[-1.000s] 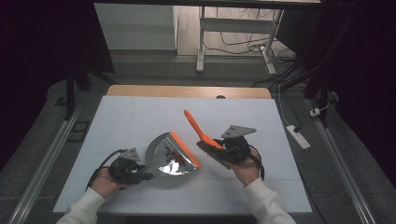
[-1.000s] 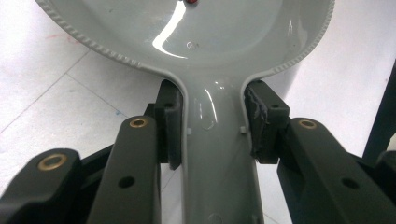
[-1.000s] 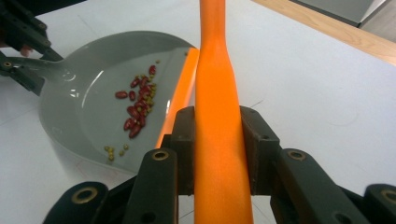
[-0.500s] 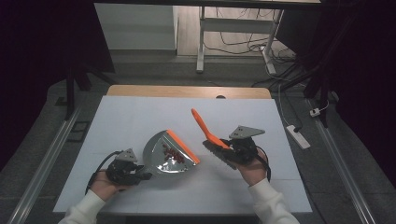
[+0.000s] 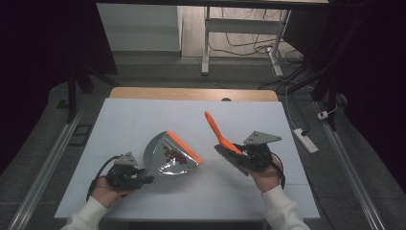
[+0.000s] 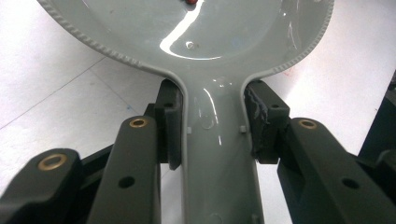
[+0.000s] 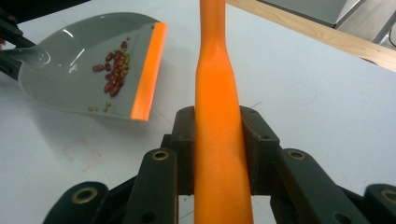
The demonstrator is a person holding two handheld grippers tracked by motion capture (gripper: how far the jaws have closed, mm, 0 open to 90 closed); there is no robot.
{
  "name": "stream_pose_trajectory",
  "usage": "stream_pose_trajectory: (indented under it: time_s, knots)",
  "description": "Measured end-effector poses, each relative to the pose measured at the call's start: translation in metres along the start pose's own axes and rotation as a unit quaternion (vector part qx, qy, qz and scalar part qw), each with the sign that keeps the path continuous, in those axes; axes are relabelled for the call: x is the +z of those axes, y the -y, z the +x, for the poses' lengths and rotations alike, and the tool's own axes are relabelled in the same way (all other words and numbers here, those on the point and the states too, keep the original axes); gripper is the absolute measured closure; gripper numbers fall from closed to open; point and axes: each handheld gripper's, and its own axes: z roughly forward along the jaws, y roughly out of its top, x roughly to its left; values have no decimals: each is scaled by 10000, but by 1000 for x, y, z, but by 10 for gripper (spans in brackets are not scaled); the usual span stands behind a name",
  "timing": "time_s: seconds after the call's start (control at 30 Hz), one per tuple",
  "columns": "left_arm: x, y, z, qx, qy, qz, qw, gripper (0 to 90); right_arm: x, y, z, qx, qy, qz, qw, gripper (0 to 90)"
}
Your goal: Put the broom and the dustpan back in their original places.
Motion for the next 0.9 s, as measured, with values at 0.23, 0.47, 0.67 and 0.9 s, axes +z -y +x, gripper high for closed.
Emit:
stream_pose_trajectory:
  time_s: [0.23, 0.47, 0.67, 0.9]
  knots:
    - [-3, 1, 0, -125, -103, -116, 9998, 612, -8, 8, -5, 78, 22, -41, 10000, 702]
    - [-6, 8, -3, -337, -275, -244, 9988, 611, -14, 17, -9, 191, 22, -29, 9998, 701]
    - [-8, 14, -4, -552, -403, -330, 9971, 611, -20, 25, -13, 251, 36, -24, 9997, 702]
    - [-10, 18, -5, -782, -556, -415, 9945, 611, -22, 34, -16, 305, 8, 4, 9995, 702]
